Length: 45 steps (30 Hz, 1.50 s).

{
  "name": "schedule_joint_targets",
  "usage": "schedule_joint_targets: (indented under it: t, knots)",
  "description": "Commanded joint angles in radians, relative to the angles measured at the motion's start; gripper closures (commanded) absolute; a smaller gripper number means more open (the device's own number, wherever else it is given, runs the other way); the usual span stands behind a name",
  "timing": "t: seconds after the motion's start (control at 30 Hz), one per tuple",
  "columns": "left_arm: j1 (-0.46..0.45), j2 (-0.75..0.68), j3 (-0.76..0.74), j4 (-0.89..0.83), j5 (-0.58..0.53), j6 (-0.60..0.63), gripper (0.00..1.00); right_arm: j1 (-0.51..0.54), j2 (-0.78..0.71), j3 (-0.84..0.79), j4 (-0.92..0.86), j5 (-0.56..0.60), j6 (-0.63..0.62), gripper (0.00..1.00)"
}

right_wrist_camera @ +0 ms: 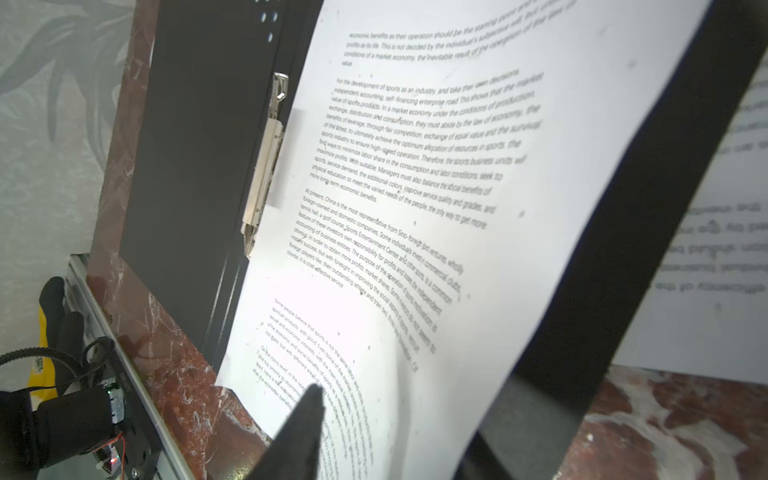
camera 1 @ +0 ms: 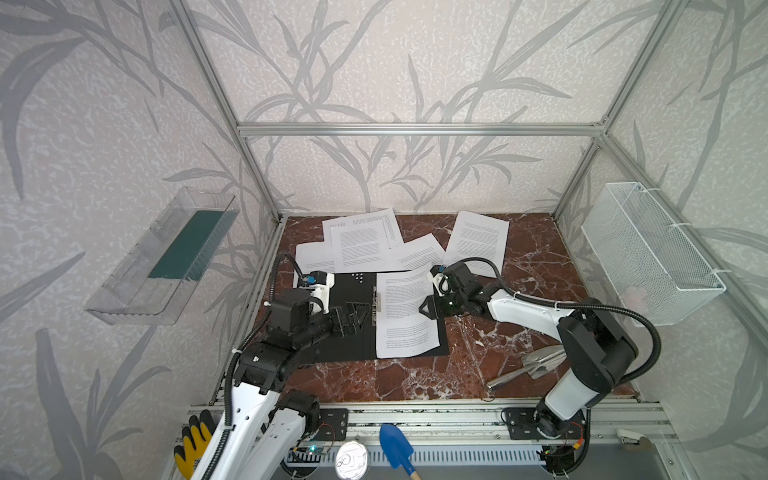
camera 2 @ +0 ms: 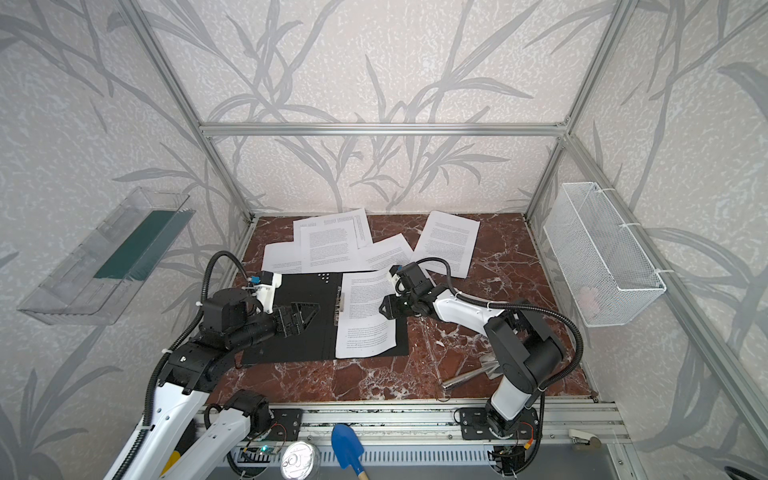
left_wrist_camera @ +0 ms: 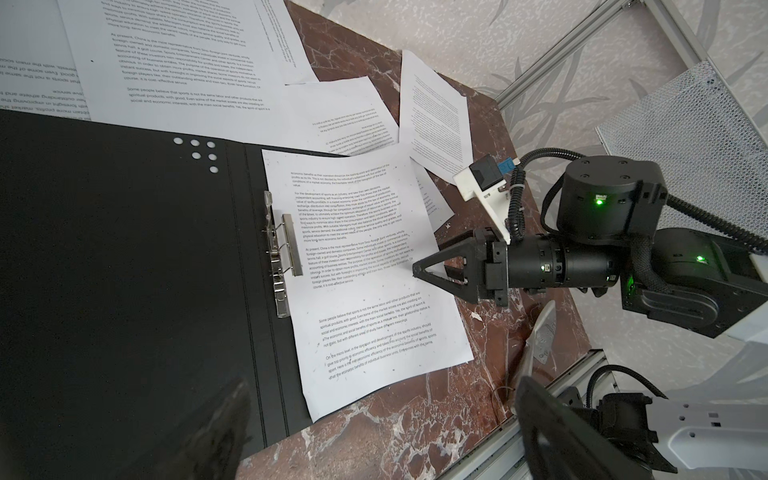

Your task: Put the files into the folder

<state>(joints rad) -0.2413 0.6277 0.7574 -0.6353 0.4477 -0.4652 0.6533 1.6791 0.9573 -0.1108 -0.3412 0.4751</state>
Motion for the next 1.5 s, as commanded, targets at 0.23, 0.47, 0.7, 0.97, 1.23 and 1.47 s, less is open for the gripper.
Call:
schedule_joint_targets:
  t: [0.23, 0.47, 0.7, 0.97, 1.23, 1.47]
  knots:
    - [0.003, -0.023, -0.005, 0.0, 0.009, 0.016, 0.01, -0.003, 0.022, 0.062, -0.137, 0.184, -0.001, 0.24]
    - [0.004, -0.026, -0.005, -0.001, 0.01, 0.016, 0.01, -0.032, 0.013, 0.08, -0.206, 0.231, -0.035, 0.11]
    - [0.004, -0.028, -0.007, -0.001, 0.012, 0.015, 0.01, -0.248, -0.107, 0.014, -0.149, 0.173, 0.017, 0.12]
    - [0.003, -0.033, -0.006, 0.004, 0.017, 0.015, 0.01, -0.558, -0.172, -0.106, 0.068, 0.097, 0.262, 0.18]
    - [0.003, -0.037, -0.009, 0.004, 0.021, 0.014, 0.01, -0.653, -0.062, -0.031, 0.077, 0.103, 0.288, 0.19]
    - [0.004, -0.039, -0.009, 0.006, 0.023, 0.015, 0.01, -0.682, 0.063, -0.017, 0.144, 0.031, 0.34, 0.19]
